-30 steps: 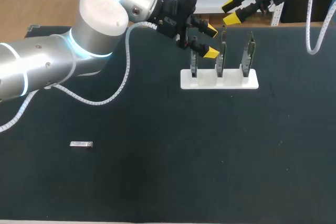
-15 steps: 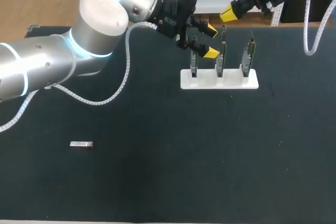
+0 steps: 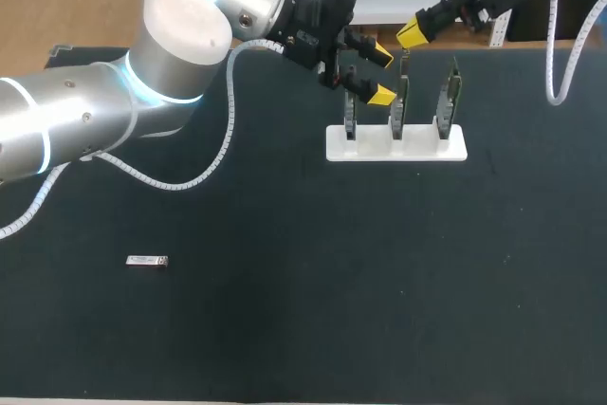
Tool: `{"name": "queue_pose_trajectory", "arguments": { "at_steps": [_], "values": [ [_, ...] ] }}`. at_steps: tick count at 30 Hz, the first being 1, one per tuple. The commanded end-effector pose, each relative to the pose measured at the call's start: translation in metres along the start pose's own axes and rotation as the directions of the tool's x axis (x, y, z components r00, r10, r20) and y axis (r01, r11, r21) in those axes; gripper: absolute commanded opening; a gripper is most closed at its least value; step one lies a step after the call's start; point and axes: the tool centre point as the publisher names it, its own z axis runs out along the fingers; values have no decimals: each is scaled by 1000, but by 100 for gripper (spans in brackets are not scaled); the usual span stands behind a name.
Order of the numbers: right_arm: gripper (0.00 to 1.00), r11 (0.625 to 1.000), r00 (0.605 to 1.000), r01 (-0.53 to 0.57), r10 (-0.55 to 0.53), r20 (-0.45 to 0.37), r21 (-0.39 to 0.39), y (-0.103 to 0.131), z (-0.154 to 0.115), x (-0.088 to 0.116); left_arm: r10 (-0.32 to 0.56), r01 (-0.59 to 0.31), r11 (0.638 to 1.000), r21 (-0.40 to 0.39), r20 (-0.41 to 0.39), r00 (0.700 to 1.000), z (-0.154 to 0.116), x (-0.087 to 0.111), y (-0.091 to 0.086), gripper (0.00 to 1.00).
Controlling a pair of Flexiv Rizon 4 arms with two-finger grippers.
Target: Pick up the optical module with the left hand, and insert it into the network port with the right hand.
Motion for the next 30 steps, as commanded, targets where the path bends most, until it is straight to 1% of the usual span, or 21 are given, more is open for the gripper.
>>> {"name": "queue_pose_trajectory", "arguments": {
  "at_steps": [1,17,30],
  "values": [
    [0,1000,1000,-8,8,-3,-2,0,2,3,1,-1,1000,2,-1,1000,0,0,1,100],
    [0,998,998,-55,54,-35,-26,-1,13,20,1,-1,1000,2,-1,1000,0,0,1,100],
    [0,997,996,-75,73,-48,-34,-1,18,27,1,-1,1000,2,-1,1000,0,0,1,100]
  ]
}}
